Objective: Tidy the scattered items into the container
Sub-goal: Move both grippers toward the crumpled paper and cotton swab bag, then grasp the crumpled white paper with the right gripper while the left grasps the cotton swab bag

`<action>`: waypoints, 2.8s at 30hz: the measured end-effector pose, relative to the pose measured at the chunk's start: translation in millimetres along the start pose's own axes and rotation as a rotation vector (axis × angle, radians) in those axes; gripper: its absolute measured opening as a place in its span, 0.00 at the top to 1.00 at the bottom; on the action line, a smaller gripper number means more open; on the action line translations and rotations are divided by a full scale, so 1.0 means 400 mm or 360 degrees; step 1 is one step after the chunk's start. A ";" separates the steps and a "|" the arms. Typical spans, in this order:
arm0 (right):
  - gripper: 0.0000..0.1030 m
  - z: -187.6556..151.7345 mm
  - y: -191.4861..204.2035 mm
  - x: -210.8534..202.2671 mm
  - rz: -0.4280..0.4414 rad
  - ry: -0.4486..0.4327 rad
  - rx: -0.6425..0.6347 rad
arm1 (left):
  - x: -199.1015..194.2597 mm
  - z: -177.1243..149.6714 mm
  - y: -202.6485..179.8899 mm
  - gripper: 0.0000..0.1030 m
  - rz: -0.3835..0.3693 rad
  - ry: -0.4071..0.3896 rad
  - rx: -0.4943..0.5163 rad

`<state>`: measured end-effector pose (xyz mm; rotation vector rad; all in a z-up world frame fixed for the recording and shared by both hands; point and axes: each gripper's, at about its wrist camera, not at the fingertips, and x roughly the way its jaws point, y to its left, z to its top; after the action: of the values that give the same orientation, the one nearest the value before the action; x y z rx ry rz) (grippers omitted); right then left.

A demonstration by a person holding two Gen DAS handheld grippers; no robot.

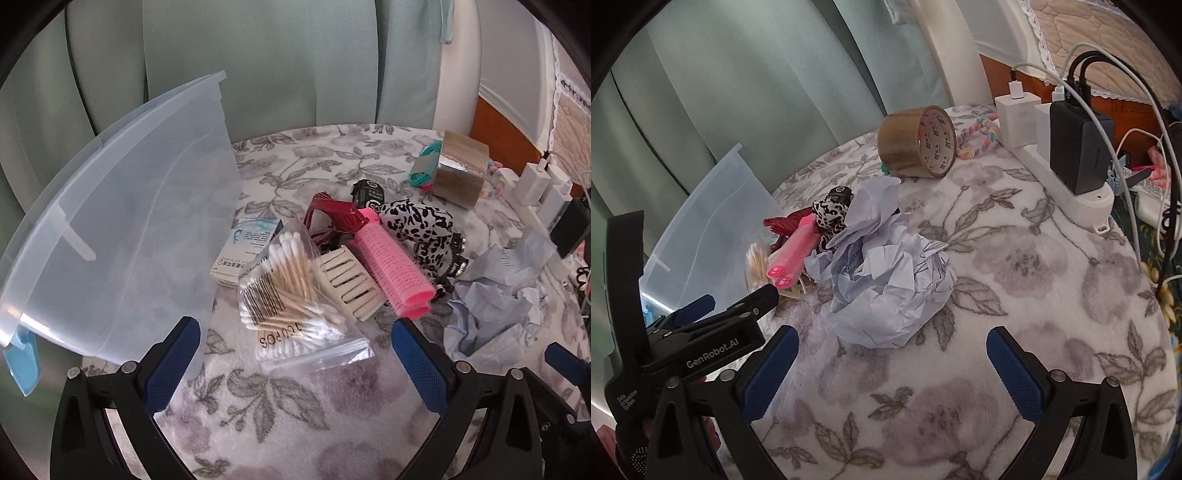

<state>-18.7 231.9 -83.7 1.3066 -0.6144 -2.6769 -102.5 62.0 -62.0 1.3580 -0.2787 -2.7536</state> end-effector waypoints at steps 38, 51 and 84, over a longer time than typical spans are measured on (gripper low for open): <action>0.21 0.080 -0.052 0.117 0.0102 0.0066 0.0174 | 0.091 0.002 0.053 0.68 -0.0142 0.0083 -0.0144; 0.23 0.063 -0.012 -0.019 0.0134 -0.0037 0.0160 | -0.013 -0.035 0.061 0.72 -0.0176 0.0031 -0.0108; 0.23 -0.021 0.078 -0.146 0.0050 -0.0034 0.0039 | -0.066 -0.099 0.081 0.65 -0.0251 0.0038 -0.0073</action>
<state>21.8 215.9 -33.3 1.2656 -0.6668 -2.6699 -56.0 28.2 -59.1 1.4603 -0.1108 -2.8466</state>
